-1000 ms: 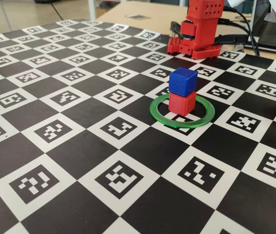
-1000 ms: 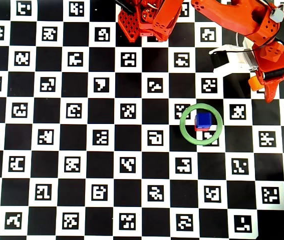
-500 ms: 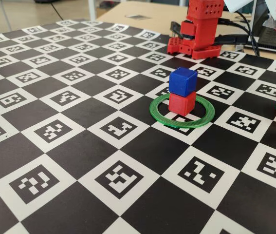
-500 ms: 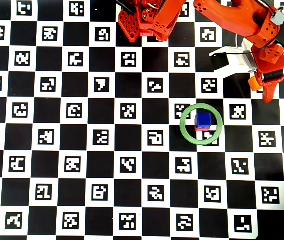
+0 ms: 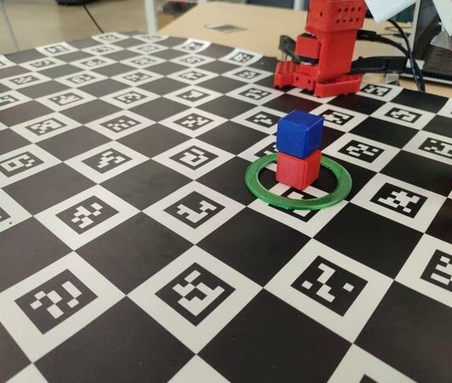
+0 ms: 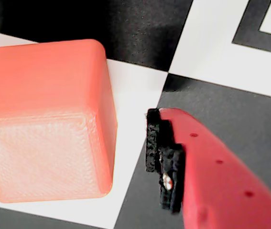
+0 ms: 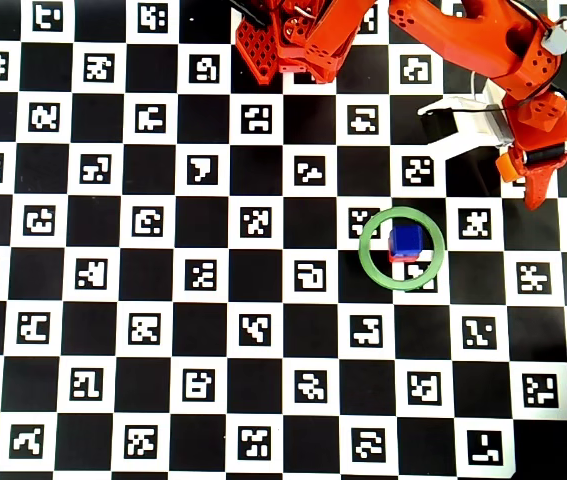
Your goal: Grab the red cube then put it in the green circle then put the blue cube on top and finally the orange cube on top
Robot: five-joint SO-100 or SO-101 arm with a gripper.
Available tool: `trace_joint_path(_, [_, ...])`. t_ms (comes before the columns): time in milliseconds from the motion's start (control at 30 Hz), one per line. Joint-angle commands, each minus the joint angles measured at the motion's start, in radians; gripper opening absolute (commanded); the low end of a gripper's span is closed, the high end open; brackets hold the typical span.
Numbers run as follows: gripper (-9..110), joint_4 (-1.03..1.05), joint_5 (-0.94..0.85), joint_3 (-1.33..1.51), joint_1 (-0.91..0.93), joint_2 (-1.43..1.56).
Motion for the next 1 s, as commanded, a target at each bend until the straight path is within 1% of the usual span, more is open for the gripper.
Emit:
trace_joint_path(0, [42, 0.005, -0.018, -0.072, 0.006, 0.021])
trace_joint_path(567, [41, 0.043, -0.137, -0.126, 0.02, 0.003])
trace_joint_path(967, [41, 0.046, -0.146, -0.13, 0.026, -0.006])
